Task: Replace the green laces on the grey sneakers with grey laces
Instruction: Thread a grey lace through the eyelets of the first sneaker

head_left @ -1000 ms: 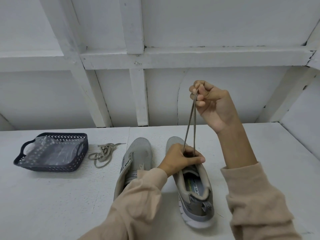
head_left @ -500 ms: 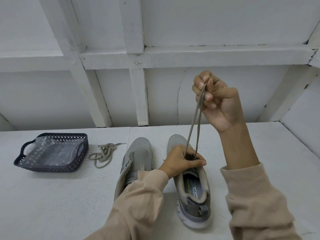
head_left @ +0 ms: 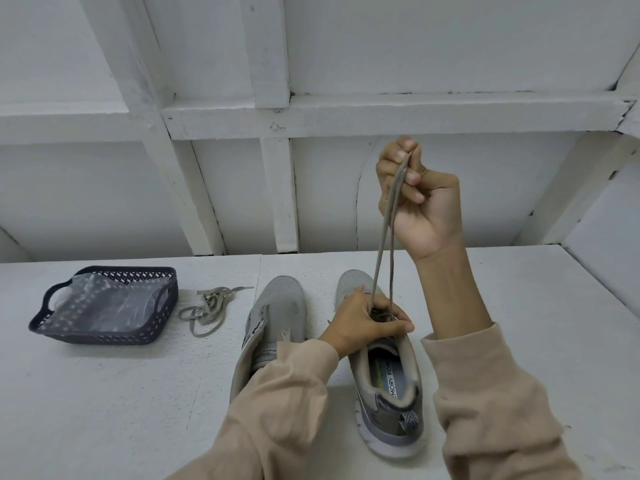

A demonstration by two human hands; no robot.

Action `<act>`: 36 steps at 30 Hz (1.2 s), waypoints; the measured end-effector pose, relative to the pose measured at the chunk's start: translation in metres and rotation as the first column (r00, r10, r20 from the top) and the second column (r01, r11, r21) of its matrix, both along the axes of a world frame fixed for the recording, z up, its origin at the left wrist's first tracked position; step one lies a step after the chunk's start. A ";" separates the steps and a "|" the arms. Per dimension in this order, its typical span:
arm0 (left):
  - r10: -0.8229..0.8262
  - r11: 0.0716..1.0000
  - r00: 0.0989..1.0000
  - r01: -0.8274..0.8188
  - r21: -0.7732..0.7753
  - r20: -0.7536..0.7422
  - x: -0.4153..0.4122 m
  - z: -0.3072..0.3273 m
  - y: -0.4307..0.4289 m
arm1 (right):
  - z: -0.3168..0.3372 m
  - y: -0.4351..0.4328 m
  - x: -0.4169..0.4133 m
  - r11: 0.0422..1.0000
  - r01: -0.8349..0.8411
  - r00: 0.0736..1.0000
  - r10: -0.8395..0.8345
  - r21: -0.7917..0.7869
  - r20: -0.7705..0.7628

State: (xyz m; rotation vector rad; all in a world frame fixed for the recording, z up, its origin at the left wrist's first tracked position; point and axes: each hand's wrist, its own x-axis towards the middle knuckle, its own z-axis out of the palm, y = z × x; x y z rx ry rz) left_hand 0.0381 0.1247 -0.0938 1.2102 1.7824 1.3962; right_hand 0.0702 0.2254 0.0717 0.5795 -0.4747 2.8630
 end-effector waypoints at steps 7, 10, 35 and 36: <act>0.040 0.999 0.998 -0.040 -0.008 0.042 0.001 0.000 0.000 | -0.009 0.018 -0.019 0.924 0.360 0.861 -0.382 0.129 0.335; 0.072 0.997 0.997 -0.071 -0.023 0.018 0.002 0.001 -0.001 | -0.024 0.026 -0.024 0.897 0.335 0.807 -0.431 0.288 0.403; 0.104 0.991 0.991 -0.110 0.070 0.090 0.009 0.016 -0.010 | -0.105 -0.003 0.070 0.169 -0.163 0.631 -0.739 0.972 0.235; 0.089 0.992 0.989 -0.099 0.081 0.118 0.010 0.021 -0.013 | -0.103 -0.004 0.070 0.196 -0.145 0.632 -0.736 0.970 0.243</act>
